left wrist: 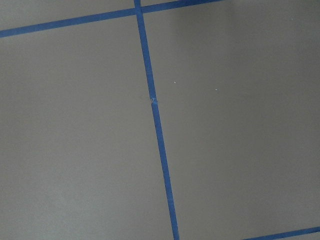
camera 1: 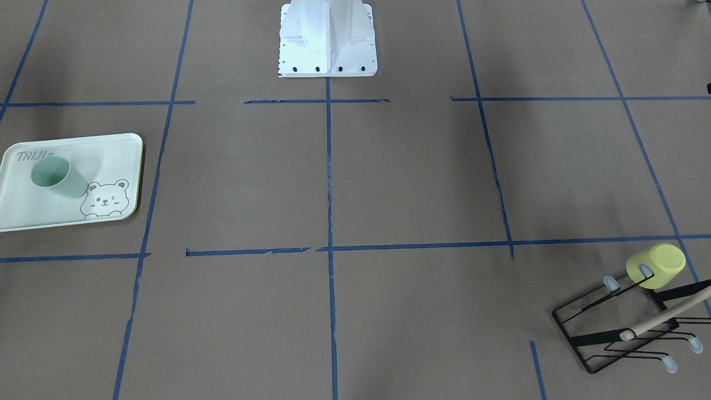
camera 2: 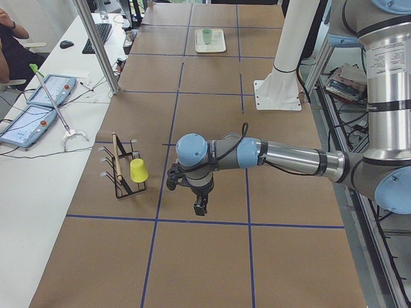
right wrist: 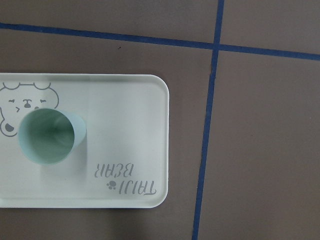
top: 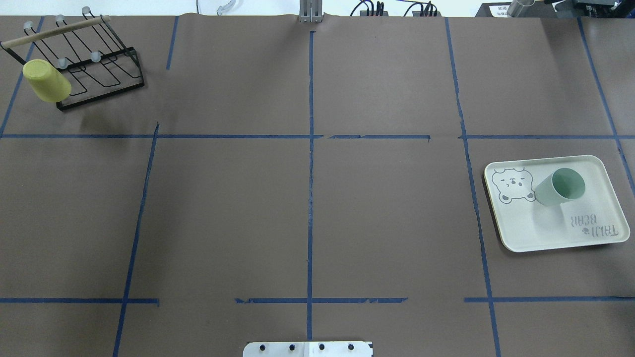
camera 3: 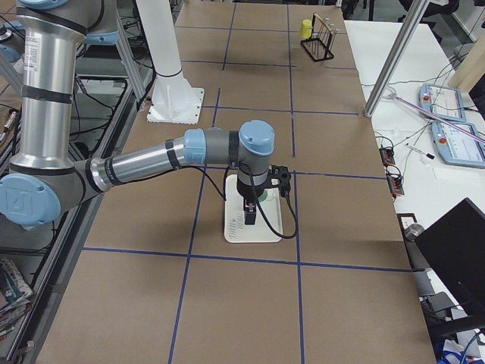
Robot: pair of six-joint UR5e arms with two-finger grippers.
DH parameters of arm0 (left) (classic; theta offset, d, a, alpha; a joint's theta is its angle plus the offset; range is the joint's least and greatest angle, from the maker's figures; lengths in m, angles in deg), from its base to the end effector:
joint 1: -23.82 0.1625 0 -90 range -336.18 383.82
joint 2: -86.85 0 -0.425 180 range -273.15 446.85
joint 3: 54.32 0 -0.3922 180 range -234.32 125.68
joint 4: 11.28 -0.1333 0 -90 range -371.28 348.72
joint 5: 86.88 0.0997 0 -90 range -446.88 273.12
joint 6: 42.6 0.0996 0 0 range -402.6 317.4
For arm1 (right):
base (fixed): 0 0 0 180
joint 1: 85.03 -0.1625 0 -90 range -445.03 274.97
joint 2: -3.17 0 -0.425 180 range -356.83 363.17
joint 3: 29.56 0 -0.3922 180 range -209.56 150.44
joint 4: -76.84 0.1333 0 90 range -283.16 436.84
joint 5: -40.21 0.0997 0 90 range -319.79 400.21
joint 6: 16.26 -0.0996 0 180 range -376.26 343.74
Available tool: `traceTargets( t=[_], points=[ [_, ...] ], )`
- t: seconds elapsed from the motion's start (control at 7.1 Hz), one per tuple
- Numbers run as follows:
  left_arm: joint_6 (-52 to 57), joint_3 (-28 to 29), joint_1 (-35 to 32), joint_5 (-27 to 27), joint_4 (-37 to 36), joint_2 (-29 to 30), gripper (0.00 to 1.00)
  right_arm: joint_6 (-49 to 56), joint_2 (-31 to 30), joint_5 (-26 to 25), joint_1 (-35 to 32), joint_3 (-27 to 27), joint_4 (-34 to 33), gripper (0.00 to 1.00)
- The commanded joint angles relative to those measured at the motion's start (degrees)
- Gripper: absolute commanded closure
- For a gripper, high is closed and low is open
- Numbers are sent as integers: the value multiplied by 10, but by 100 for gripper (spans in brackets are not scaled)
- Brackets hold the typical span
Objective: Left arm grabs green cup and hands to right arm on tray
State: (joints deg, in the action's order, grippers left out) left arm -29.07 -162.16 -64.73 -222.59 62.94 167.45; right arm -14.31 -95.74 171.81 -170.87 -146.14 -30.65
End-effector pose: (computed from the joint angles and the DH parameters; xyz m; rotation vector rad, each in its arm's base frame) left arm -0.0516 -0.4100 0.6059 -0.0368 0.8063 0.1960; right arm 0.0374 -0.4116 0.5375 -0.0110 -0.7263 -0.1031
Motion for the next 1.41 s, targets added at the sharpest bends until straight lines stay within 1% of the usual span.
traceTargets(
  t=[0.0,0.42,0.56,0.99,1.27],
  points=[
    [1,6,0,4,1,0,0,2,-4,1,0,5,-1,0],
    [-3,28,2,2,1,15,0,1,-10,1,1,12,0,0],
    [-2,35,2,1,0,32,0,2,-10,1,1,18,0,0],
    [-2,33,1,1,-2,37,0,2,-9,0,10,34,1,0],
    [-3,33,1,3,-1,39,0,0,-14,1,10,49,38,0]
  ],
)
